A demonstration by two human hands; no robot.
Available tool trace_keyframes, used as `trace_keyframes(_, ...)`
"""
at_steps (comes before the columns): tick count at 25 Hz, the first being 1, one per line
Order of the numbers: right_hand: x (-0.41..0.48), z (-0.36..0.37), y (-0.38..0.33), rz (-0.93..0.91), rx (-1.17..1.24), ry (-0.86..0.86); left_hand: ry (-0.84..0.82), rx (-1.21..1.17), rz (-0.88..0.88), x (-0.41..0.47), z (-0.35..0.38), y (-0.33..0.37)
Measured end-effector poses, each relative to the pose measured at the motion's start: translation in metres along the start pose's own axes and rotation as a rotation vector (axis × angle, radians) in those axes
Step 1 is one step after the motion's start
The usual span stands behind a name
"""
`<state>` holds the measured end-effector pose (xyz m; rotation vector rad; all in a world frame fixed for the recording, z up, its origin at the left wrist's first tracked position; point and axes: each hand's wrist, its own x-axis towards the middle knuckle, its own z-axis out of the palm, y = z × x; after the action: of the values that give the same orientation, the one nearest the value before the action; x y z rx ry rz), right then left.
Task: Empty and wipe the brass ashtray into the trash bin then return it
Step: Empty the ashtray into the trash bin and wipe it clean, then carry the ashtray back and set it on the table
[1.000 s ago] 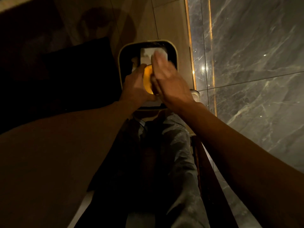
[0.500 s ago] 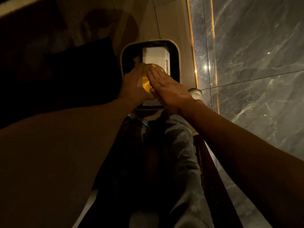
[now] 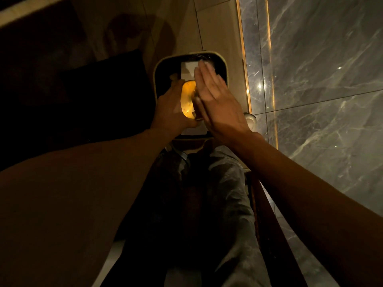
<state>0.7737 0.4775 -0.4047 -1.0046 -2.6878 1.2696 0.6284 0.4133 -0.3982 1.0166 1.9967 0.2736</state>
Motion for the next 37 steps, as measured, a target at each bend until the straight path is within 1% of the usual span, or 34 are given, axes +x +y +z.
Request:
trace_keyframes(2, -0.002, 0.01, 0.012, -0.008, -0.032, -0.235, -0.025, 0.018, 0.022, -0.002, -0.001, -0.001)
trace_keyframes(3, -0.003, 0.013, 0.017, -0.003, -0.006, -0.274, -0.03, 0.014, 0.02, -0.002, -0.002, 0.0)
trace_keyframes(4, -0.003, 0.014, 0.019, 0.026, 0.071, -0.245, -0.029, -0.003, 0.015, -0.002, -0.003, 0.002)
trace_keyframes(5, -0.002, 0.013, 0.02, 0.096, 0.206, -0.175, -0.029, -0.004, 0.01, 0.0, -0.003, 0.004)
trace_keyframes(8, -0.004, -0.001, 0.014, 0.434, 0.742, 0.061, -0.085, 0.006, -0.039, 0.004, -0.002, 0.015)
trace_keyframes(9, -0.004, -0.008, 0.012, 0.534, 0.87, 0.109, -0.111, -0.013, -0.078, 0.003, -0.003, 0.019)
trace_keyframes(11, -0.005, -0.026, 0.009, 0.638, 0.974, 0.144, -0.138, -0.037, -0.171, -0.002, -0.007, 0.031)
trace_keyframes(13, -0.005, -0.045, 0.005, 0.649, 1.003, 0.145, -0.148, -0.138, -0.227, -0.006, -0.014, 0.041)
trace_keyframes(18, -0.01, -0.092, -0.007, 0.58, 1.127, 0.196, -0.233, -0.711, -0.441, -0.028, -0.039, 0.091)
trace_keyframes(19, -0.012, -0.105, -0.013, 0.563, 1.14, 0.196, -0.246, -0.8, -0.457, -0.032, -0.045, 0.102)
trace_keyframes(22, -0.02, -0.142, -0.035, 0.52, 1.139, 0.197, -0.265, -0.991, -0.491, -0.052, -0.074, 0.13)
trace_keyframes(24, -0.028, -0.165, -0.053, 0.547, 1.118, 0.194, -0.274, -1.071, -0.509, -0.066, -0.095, 0.139)
trace_keyframes(27, -0.04, -0.197, -0.089, 0.542, 1.056, 0.185, -0.299, -1.043, -0.468, -0.099, -0.132, 0.16)
trace_keyframes(28, -0.045, -0.207, -0.103, 0.539, 1.041, 0.191, -0.287, -1.018, -0.436, -0.111, -0.145, 0.168)
trace_keyframes(30, -0.052, -0.225, -0.132, 0.537, 1.044, 0.222, -0.211, -0.983, -0.367, -0.136, -0.171, 0.182)
trace_keyframes(33, -0.065, -0.246, -0.177, 0.486, 1.081, 0.238, -0.096, -0.92, -0.181, -0.172, -0.204, 0.191)
trace_keyframes(35, -0.072, -0.255, -0.208, 0.443, 1.081, 0.242, -0.068, -0.889, -0.033, -0.2, -0.23, 0.192)
trace_keyframes(37, -0.079, -0.262, -0.242, 0.427, 1.063, 0.296, -0.059, -0.768, 0.136, -0.224, -0.253, 0.184)
